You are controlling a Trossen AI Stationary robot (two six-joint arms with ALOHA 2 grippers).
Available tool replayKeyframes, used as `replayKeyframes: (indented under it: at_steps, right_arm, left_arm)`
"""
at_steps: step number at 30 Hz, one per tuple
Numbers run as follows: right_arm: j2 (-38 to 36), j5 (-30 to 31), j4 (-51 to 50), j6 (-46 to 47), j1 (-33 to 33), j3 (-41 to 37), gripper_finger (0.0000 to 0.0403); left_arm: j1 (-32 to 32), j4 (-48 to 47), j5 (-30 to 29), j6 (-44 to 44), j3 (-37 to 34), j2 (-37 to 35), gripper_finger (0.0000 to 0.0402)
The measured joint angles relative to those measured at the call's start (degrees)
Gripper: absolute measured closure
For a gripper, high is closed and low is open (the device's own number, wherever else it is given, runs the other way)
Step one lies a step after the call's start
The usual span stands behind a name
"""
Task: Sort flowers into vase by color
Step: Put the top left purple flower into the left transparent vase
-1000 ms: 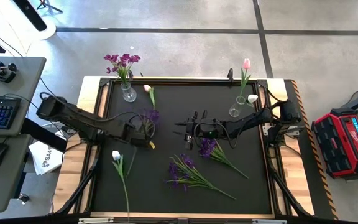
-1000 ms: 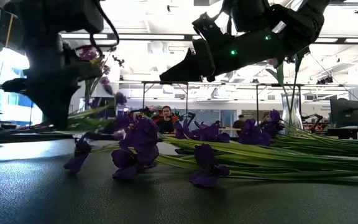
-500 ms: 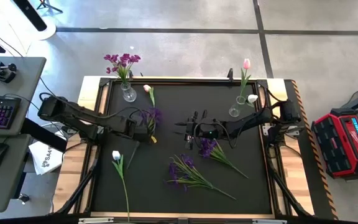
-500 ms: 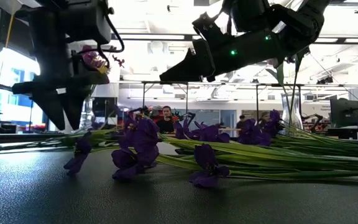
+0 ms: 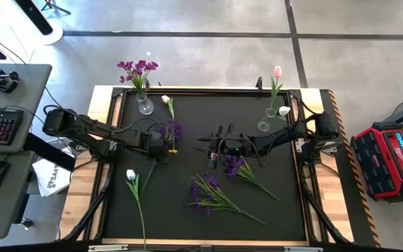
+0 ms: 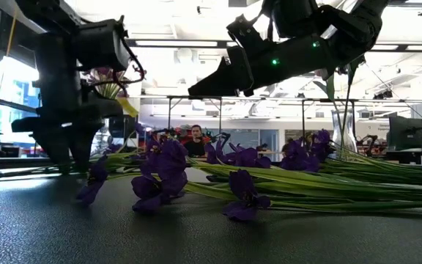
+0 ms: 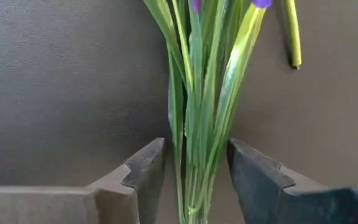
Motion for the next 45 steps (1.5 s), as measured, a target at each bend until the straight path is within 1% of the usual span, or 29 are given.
replayKeyframes:
  at_steps: [4, 11, 12, 15, 18, 19, 21, 23, 25, 27, 29, 31, 32, 33, 34, 35, 38, 39, 41, 45]
  right_arm:
    - [0.0, 0.0, 0.0, 0.0, 0.0, 0.0, 0.0249]
    - [0.0, 0.0, 0.0, 0.4, 0.0, 0.0, 0.0249]
    - [0.0, 0.0, 0.0, 0.4, 0.0, 0.0, 0.0249]
    - [0.0, 0.0, 0.0, 0.4, 0.0, 0.0, 0.0249]
    - [0.0, 0.0, 0.0, 0.4, 0.0, 0.0, 0.0249]
    - [0.0, 0.0, 0.0, 0.4, 0.0, 0.0, 0.0249]
    - [0.0, 0.0, 0.0, 0.4, 0.0, 0.0, 0.0249]
    - [0.0, 0.0, 0.0, 0.4, 0.0, 0.0, 0.0249]
    - [0.0, 0.0, 0.0, 0.4, 0.1, 0.0, 0.0249]
    - [0.0, 0.0, 0.0, 0.4, 0.2, 0.0, 0.0249]
    - [0.0, 0.0, 0.1, 0.4, 0.2, 0.0, 0.0249]
    - [0.0, 0.0, 0.5, 0.4, 0.2, 0.0, 0.0249]
    - [0.0, 0.0, 0.6, 0.4, 0.2, 0.0, 0.0249]
    - [0.0, 0.0, 0.9, 0.4, 0.2, 0.0, 0.0249]
    - [0.0, 0.0, 1.0, 0.2, 0.2, 0.0, 0.0249]
    - [0.0, 0.0, 1.4, 0.1, 0.2, 0.0, 0.0249]
    - [0.0, 0.0, 2.6, 0.1, 0.2, 0.0, 0.0249]
    - [0.0, 0.0, 2.7, 0.1, 0.2, 0.0, 0.0249]
    - [0.0, 0.0, 2.8, 0.0, 0.2, 0.0, 0.0249]
    - [0.0, 0.0, 2.8, 0.0, 0.2, 0.0, 0.0249]
  left_arm:
    - [0.0, -0.3, 0.0, 1.3, -0.2, 0.0, 0.0283]
    - [1.4, -2.2, 0.9, 3.2, -0.1, -0.1, 0.0386]
    - [1.6, -2.1, 0.9, 4.1, -0.1, -0.5, 0.0392]
    - [1.9, -0.9, 0.6, 7.2, 1.3, -1.9, 0.0393]
    - [1.7, 1.7, -2.7, 11.0, 3.3, -5.8, 0.0398]
    - [1.4, 2.3, -4.7, 12.6, 3.8, -7.5, 0.0398]
    - [0.7, 2.3, -10.4, 16.3, 4.9, -11.7, 0.0399]
    - [-0.2, 2.8, -18.3, 21.3, 5.2, -16.6, 0.04]
    - [-1.6, 2.7, -28.2, 26.6, 5.2, -21.5, 0.04]
    - [-3.1, 4.5, -38.9, 33.8, 5.2, -25.8, 0.04]
    - [-4.3, 8.6, -49.2, 42.3, 5.2, -29.1, 0.04]
    - [-4.4, 13.9, -57.0, 51.7, 5.2, -31.2, 0.0401]
    - [-4.1, 16.9, -58.7, 56.5, 5.2, -32.0, 0.0401]
    - [-3.4, 19.7, -58.7, 61.3, 5.2, -32.8, 0.0401]
    - [-2.4, 22.1, -56.8, 66.0, 5.2, -33.6, 0.0401]
    - [-1.2, 23.9, -53.2, 69.9, 5.2, -34.3, 0.0401]
    - [3.6, 30.4, -39.2, 78.9, 3.4, -36.5, 0.0401]
    - [5.5, 32.8, -36.1, 80.7, 2.2, -37.3, 0.0401]
    - [9.5, 39.4, -32.8, 83.4, -0.8, -38.9, 0.0401]
    - [17.6, 54.9, -30.8, 86.5, -8.6, -42.4, 0.0401]
